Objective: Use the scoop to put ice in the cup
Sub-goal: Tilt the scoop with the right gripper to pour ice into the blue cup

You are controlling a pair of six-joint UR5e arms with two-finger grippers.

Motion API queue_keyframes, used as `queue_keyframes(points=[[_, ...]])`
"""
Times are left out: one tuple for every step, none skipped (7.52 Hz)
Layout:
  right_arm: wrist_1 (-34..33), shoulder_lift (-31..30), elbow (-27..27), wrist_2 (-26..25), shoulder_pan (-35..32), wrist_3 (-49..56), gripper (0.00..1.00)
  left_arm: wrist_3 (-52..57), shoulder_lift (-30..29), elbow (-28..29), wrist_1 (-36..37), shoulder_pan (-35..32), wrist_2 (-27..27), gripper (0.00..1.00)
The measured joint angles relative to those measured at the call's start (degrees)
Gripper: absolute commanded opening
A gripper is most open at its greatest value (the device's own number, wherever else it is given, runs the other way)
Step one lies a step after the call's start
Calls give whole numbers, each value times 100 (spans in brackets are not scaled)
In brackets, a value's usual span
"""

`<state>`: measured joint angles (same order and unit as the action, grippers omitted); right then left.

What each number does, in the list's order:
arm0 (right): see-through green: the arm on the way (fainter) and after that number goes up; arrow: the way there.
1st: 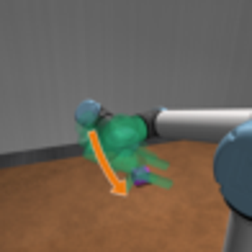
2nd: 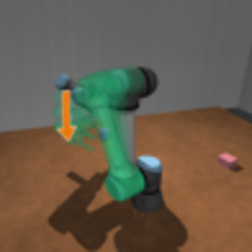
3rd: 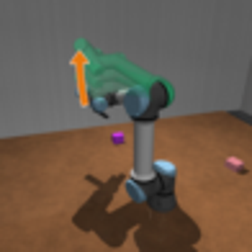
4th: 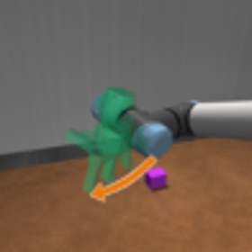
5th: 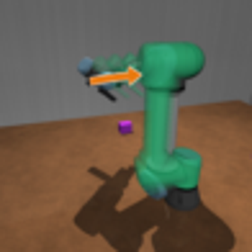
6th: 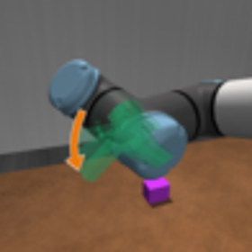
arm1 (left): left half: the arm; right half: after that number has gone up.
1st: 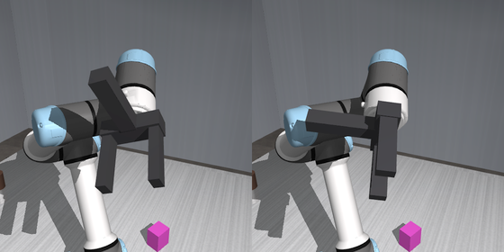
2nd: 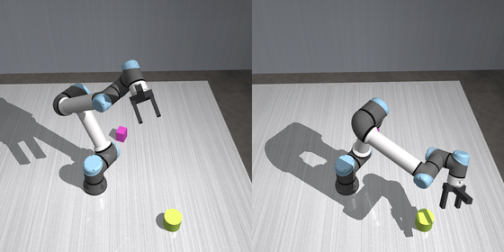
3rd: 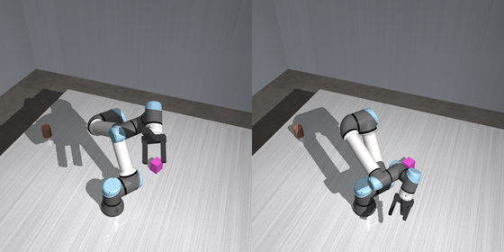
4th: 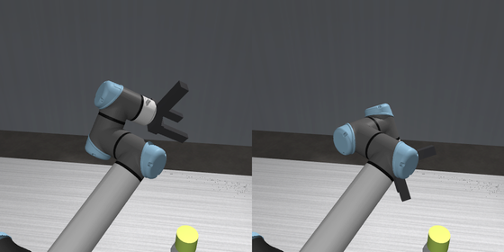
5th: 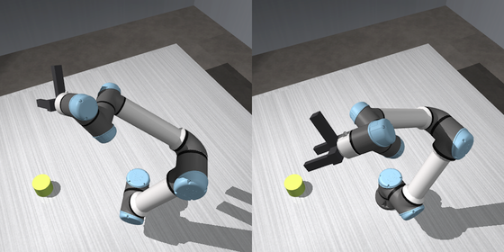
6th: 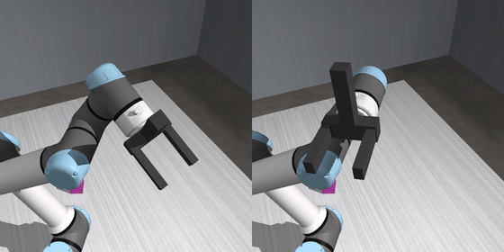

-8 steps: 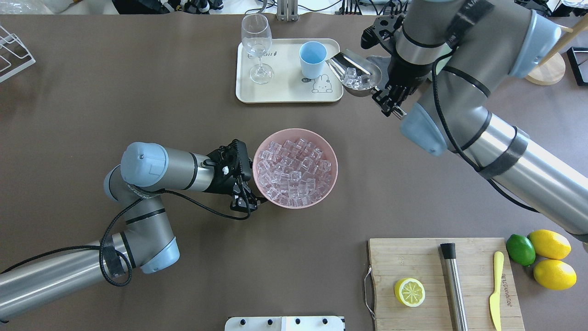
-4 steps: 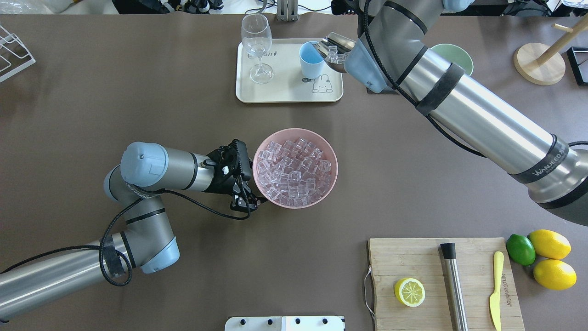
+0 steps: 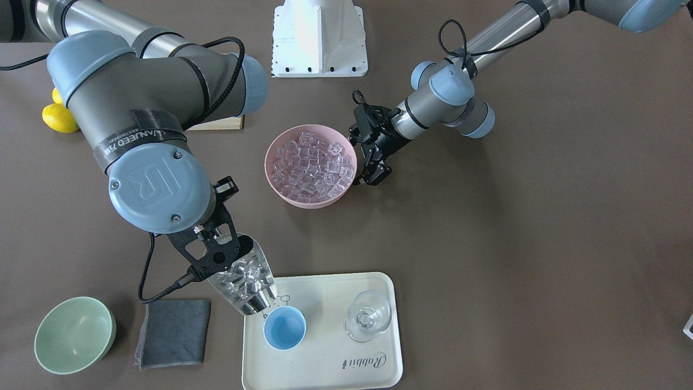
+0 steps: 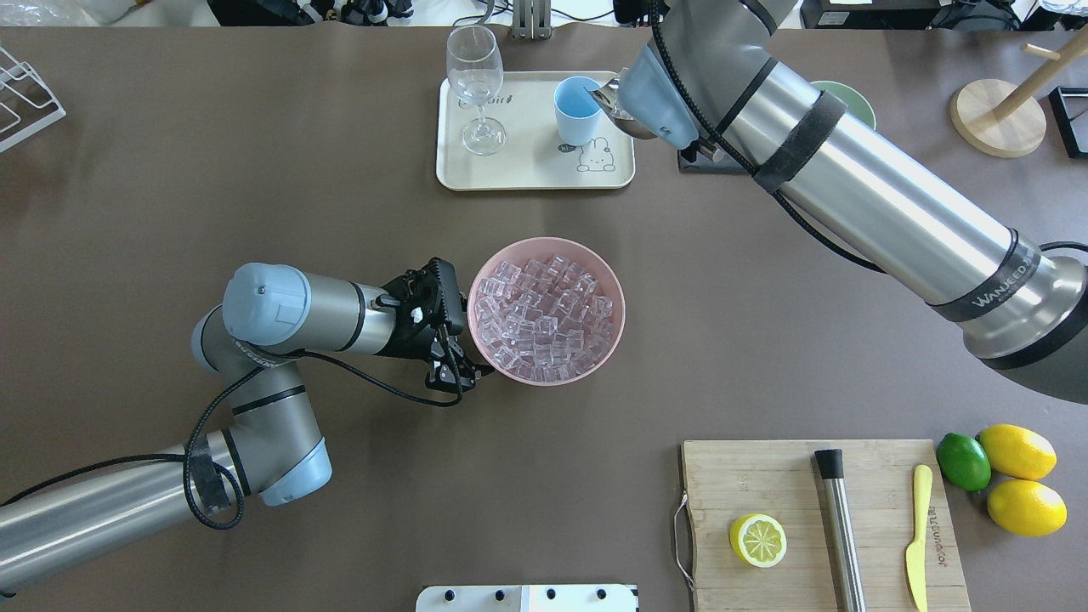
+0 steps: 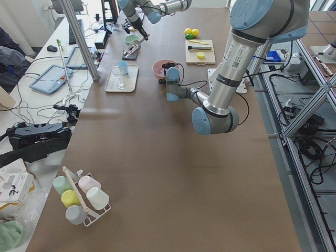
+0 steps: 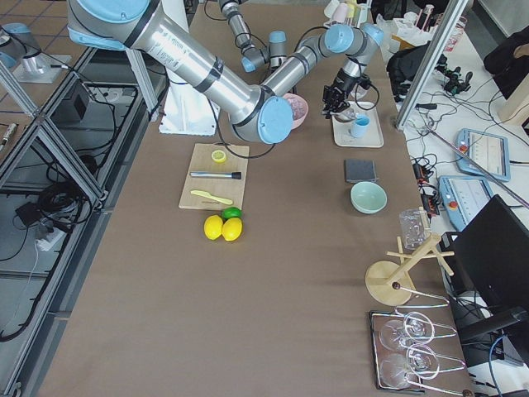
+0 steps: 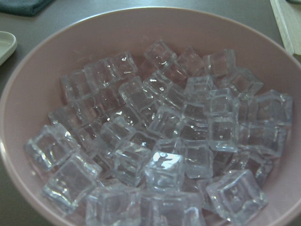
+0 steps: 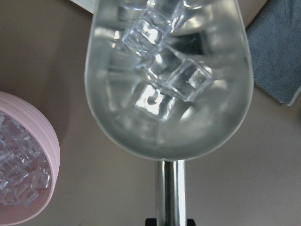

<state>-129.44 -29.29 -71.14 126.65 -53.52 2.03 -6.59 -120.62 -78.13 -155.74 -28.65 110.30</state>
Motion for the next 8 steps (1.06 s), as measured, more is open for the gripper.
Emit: queue_keyframes(points=[[-46, 81, 118, -25, 0, 71, 0, 0, 0, 0, 0, 0, 0, 98], [-59, 173, 264, -41, -1, 146, 0, 0, 1, 0, 0, 0, 0, 98], [-62, 257, 402, -48, -5, 190, 0, 0, 2, 0, 0, 0, 0, 98], [-63, 356, 562, -55, -4, 213, 0, 0, 3, 0, 0, 0, 0, 98], [-64, 428, 699, -59, -5, 223, 0, 0, 3, 0, 0, 0, 0, 98], [-64, 495, 827, -61, -7, 233, 0, 0, 3, 0, 0, 0, 0, 98], [-64, 583, 969, -67, -9, 279, 0, 0, 3, 0, 0, 0, 0, 98], [-64, 650, 1067, -86, -9, 338, 0, 0, 3, 0, 0, 0, 0, 98]])
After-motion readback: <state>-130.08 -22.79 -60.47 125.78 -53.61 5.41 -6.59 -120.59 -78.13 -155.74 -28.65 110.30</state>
